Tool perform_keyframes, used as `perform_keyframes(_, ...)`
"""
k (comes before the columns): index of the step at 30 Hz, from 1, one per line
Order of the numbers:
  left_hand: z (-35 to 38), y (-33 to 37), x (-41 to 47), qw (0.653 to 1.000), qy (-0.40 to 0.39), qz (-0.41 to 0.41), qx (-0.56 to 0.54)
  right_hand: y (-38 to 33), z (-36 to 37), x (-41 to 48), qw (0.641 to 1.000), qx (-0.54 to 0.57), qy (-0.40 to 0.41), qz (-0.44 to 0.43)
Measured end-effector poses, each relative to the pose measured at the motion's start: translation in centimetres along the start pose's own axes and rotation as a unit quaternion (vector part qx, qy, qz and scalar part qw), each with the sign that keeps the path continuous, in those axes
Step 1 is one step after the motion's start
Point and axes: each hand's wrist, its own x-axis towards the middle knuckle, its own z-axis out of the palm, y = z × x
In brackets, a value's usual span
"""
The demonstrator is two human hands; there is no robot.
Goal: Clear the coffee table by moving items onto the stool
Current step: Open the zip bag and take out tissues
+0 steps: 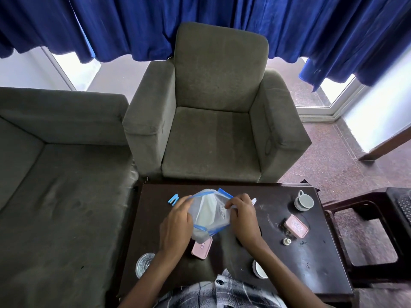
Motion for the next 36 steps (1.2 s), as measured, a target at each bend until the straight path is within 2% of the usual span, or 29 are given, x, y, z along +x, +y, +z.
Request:
perform_keyframes(6,-0.3,1.2,-0.4,0.999,-0.039,-0.012,0.022,0.6,0.4,0.6,0.988,-0.141,-0.067,-0.008)
perform_keyframes(11,-0.2,1.8,-0.8,0.998,-0.06,-0.002,0.026,0.0,0.3,0.9,0.982,-0.166,-0.072,0.049)
perform_keyframes(18,0.6,2.8,-1.8,0.996,-0.076,0.052,-0.009,-0.1,-0.3,1.5,0.959,-0.266,-0.068,0.071)
perform_keyframes(24,1.1,3.0,-2.4,0.99,-0.104,0.09,-0.024,-0.2,-0.4,1.4,0.971,-0.205,-0.052,0.111)
perform_keyframes(29,1.1,2.6,-2.3,0.989,-0.126,0.072,-0.001,-0.5,-0.7,1.9,0.971,-0.056,-0.13,0.194)
perform_keyframes(32,1.0,2.3,-2.2,0.989,-0.134,0.055,0.025,-0.8,-0.6,1.9,0.961,0.037,-0.118,0.248)
perform_keyframes(36,1.1,1.7,-2.1,0.987,-0.149,0.043,0.048,-1.6,-1.7,1.4,0.945,0.155,-0.103,0.271)
